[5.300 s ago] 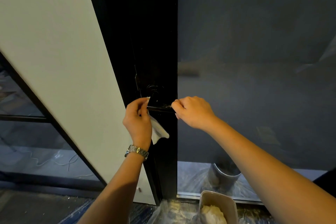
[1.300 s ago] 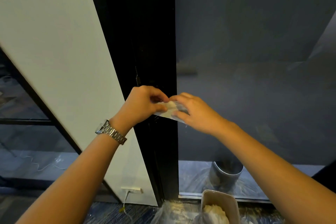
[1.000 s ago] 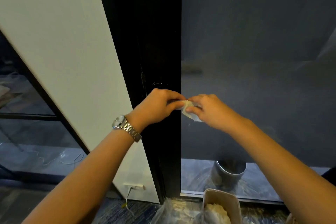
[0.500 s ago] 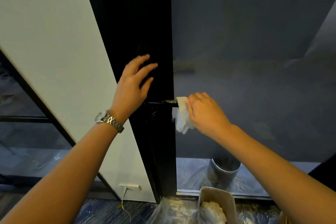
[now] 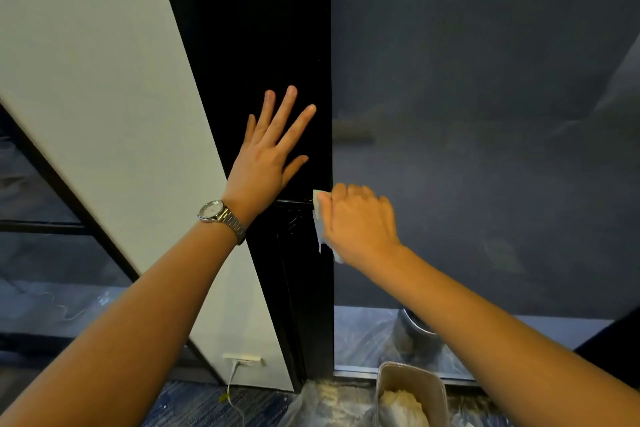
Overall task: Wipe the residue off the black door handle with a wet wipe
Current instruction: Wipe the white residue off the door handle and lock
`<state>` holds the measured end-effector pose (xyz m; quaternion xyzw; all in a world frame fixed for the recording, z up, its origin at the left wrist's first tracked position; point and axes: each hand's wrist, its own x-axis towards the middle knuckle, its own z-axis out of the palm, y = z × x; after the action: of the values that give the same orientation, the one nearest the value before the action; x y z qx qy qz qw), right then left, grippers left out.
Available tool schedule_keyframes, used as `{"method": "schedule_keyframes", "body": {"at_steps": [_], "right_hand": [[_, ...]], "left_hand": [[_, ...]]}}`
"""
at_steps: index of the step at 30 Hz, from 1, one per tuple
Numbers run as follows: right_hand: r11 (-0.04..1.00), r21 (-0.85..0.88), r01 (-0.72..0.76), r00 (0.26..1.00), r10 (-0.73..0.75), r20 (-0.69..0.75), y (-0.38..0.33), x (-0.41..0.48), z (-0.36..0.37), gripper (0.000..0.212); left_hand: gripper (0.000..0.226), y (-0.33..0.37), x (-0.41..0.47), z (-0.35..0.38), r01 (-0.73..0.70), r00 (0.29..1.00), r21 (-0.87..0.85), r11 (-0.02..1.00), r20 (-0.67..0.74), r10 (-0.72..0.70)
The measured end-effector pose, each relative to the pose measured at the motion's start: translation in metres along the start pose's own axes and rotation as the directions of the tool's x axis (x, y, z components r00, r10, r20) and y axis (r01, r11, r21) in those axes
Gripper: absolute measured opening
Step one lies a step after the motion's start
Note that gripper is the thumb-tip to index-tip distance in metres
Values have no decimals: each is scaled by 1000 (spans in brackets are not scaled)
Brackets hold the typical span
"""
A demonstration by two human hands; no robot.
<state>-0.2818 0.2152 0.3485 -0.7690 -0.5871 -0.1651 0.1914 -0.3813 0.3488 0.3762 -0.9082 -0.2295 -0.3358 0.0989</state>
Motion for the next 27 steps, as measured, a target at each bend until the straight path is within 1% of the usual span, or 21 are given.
{"method": "schedule_keyframes", "body": {"at_steps": [1, 2, 3, 5, 6, 7, 8, 9, 10, 11, 12, 14, 15, 16, 17, 19, 21, 22, 24, 25, 27], "right_hand": [[1000, -24, -4, 1000, 4, 19, -11, 2, 6, 55], [1000, -3, 13, 1000, -13, 11, -18, 4, 6, 51], [998, 14, 58, 998, -58, -27, -19, 6, 9, 44], [985, -13, 172, 983, -172, -56, -14, 6, 6, 25], [977, -16, 211, 977, -211, 2, -9, 4, 1, 25], [973, -10, 231, 971, -230, 66, -3, 2, -5, 29], [974, 1, 226, 971, -225, 78, 6, 0, -10, 29], [985, 53, 164, 982, -168, 90, 17, -2, -11, 32], [988, 139, 63, 988, -81, 130, 26, -5, -12, 36], [974, 222, -45, 982, 2, 190, 33, -8, -12, 38], [948, 290, -128, 967, 55, 249, 37, -10, -14, 38], [880, 421, -220, 949, 93, 302, 42, -11, -14, 40], [864, 442, -243, 940, 98, 326, 43, -10, -14, 41], [861, 440, -254, 932, 97, 348, 44, -8, -15, 40], [864, 430, -263, 924, 96, 371, 45, -7, -17, 38], [844, 439, -308, 904, 116, 411, 51, -10, -19, 31], [827, 426, -367, 891, 181, 417, 62, -20, -21, 36], [792, 448, -414, 881, 225, 417, 70, -26, -22, 39], [692, 523, -498, 854, 289, 433, 88, -43, -23, 39], [665, 525, -532, 835, 309, 455, 99, -50, -21, 36], [602, 484, -635, 753, 346, 559, 123, -65, -13, 23]], "left_hand": [[69, 0, 0, 0, 1, 1000, -1, 1000, 0, -1], [69, 0, 0, -1, 2, 1000, -2, 1000, 1, -2], [69, 0, 0, -1, 3, 1000, -3, 1000, 3, -3], [68, 0, 0, -1, 1, 1000, -9, 1000, 5, -1], [68, 0, -1, -2, 2, 1000, -18, 1000, 3, -2], [67, 0, -2, -2, 4, 1000, -27, 1000, 0, -4], [65, 0, -3, -3, 6, 1000, -42, 999, -9, -7], [64, 2, -3, -4, 13, 1000, -67, 998, -26, -15], [60, 5, -4, -6, 29, 998, -101, 994, -49, -35], [54, 10, -5, -8, 55, 994, -148, 987, -84, -68], [45, 17, -5, -10, 81, 984, -203, 976, -137, -111], [27, 38, -2, -15, 92, 962, -315, 945, -219, -166], [22, 51, 0, -16, 62, 962, -368, 928, -224, -154], [20, 64, 2, -16, 21, 973, -420, 907, -200, -115], [20, 78, 4, -14, -19, 987, -467, 884, -148, -57], [24, 103, 5, -4, -52, 998, -552, 833, -6, 59], [28, 126, 4, 8, 10, 989, -646, 764, 118, 87], [29, 135, 3, 14, 50, 984, -668, 743, 161, 78], [31, 153, 2, 27, 88, 979, -658, 748, 195, 57], [32, 162, 2, 34, 105, 973, -657, 747, 224, 61], [38, 183, -1, 47, 195, 923, -654, 731, 374, 89]]}}
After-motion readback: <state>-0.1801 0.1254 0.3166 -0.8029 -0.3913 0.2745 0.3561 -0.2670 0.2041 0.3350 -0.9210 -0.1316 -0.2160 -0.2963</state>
